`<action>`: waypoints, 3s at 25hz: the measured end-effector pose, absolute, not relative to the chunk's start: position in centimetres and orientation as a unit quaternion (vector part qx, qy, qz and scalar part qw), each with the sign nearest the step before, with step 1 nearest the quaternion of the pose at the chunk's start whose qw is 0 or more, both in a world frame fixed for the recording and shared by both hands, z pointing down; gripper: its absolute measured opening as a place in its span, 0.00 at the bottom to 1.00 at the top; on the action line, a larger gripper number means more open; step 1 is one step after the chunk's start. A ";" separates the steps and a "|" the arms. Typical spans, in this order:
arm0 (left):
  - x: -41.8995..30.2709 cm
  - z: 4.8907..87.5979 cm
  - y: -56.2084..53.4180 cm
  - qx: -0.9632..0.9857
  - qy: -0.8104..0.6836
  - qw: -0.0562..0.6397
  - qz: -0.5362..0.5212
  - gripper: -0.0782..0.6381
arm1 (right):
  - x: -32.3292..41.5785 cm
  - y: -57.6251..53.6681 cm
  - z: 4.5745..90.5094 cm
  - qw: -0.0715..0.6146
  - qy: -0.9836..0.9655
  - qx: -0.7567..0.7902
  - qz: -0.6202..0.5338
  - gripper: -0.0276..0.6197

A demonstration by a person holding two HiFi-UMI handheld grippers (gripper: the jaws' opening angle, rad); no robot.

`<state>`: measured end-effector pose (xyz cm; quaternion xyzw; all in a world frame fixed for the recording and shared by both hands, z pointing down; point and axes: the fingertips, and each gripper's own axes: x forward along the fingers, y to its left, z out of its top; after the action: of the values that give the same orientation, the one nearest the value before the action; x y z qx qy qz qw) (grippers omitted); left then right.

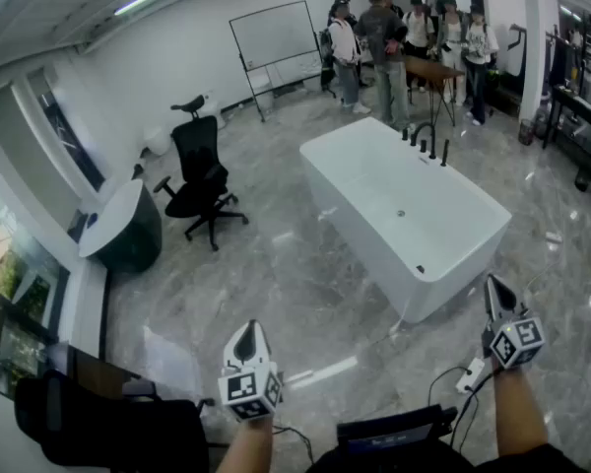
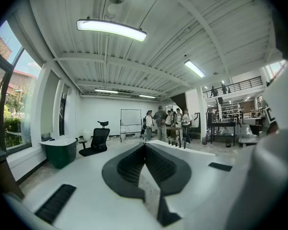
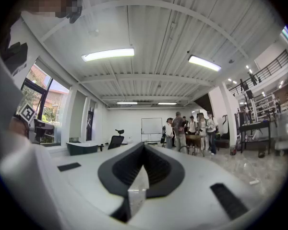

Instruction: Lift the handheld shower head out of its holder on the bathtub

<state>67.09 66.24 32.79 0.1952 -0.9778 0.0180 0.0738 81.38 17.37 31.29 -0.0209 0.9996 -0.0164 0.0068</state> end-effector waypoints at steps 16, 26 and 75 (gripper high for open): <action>67.0 31.4 62.7 0.190 -0.979 0.069 0.019 0.12 | 80.9 14.2 33.0 -0.012 0.999 -0.021 -0.038 0.05; 68.3 32.1 61.1 0.170 -0.982 0.064 0.043 0.12 | 80.3 12.1 36.1 -0.021 0.998 0.000 -0.066 0.05; 23.7 36.1 58.9 0.259 -0.963 0.067 0.021 0.12 | 44.6 11.7 38.7 -0.045 0.993 -0.099 -0.046 0.05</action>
<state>23.73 58.86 36.12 0.2591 -0.9633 0.0205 0.0671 44.64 11.66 38.67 -0.0985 0.9930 -0.0465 -0.0451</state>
